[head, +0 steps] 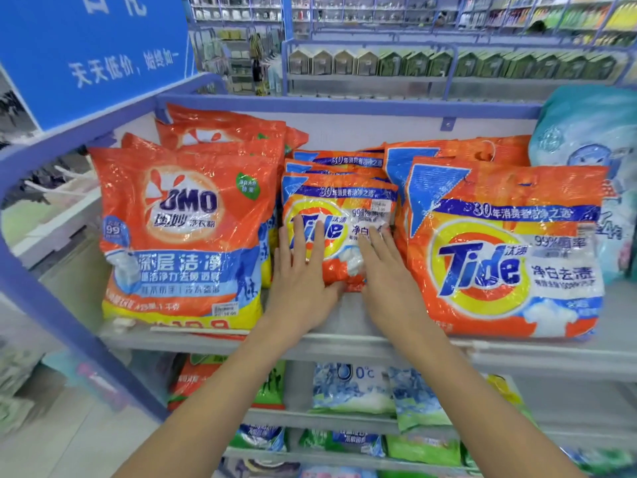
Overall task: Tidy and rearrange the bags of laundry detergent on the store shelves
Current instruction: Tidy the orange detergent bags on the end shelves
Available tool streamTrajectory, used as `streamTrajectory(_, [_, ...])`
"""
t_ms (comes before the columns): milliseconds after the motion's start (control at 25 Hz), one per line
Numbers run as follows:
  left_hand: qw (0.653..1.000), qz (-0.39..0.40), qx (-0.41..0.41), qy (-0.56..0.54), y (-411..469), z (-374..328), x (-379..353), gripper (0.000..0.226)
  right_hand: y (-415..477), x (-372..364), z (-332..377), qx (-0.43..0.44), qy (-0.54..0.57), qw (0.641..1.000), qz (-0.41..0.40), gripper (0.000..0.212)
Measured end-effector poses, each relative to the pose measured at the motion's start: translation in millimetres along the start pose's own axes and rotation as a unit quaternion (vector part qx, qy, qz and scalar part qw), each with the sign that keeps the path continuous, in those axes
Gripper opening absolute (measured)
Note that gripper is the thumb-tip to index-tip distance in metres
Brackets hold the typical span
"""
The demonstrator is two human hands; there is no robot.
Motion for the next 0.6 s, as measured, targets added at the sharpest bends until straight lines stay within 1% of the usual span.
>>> streamTrajectory(80, [1.0, 0.009, 0.003, -0.005, -6.5, 1.9, 5.5, 0.099, -9.2, -2.6, 2.2, 0.004, -0.007, 1.0, -0.006, 0.071])
streamTrajectory(160, [1.0, 0.013, -0.002, -0.023, -19.1, 2.4, 7.6, 0.089, -19.6, -2.2, 0.6, 0.012, 0.003, 1.0, 0.005, 0.064])
streamTrajectory(320, [0.998, 0.016, 0.003, -0.057, -51.5, -3.6, -0.5, 0.07, -53.7, 3.3, -3.2, 0.06, 0.009, 0.998, 0.019, 0.045])
streamTrajectory(440, [1.0, 0.009, 0.012, -0.004, -75.5, -16.0, -7.5, 0.062, -87.4, 5.8, -6.0, 0.085, -0.002, 0.996, 0.04, 0.042])
streamTrajectory(600, [0.999, -0.029, 0.015, 0.019, -126.3, -27.5, -21.4, 0.058, -140.8, 8.3, -18.3, 0.085, -0.008, 0.995, 0.05, 0.049])
Point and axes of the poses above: each hand's wrist, its own y-axis towards the middle knuckle, its own x-axis out of the back of the hand, z = x × y, the point moved 4 cm from there along y, towards the middle knuckle, and after that the axes turned 15 degrees about z, right-handed, at the moved point
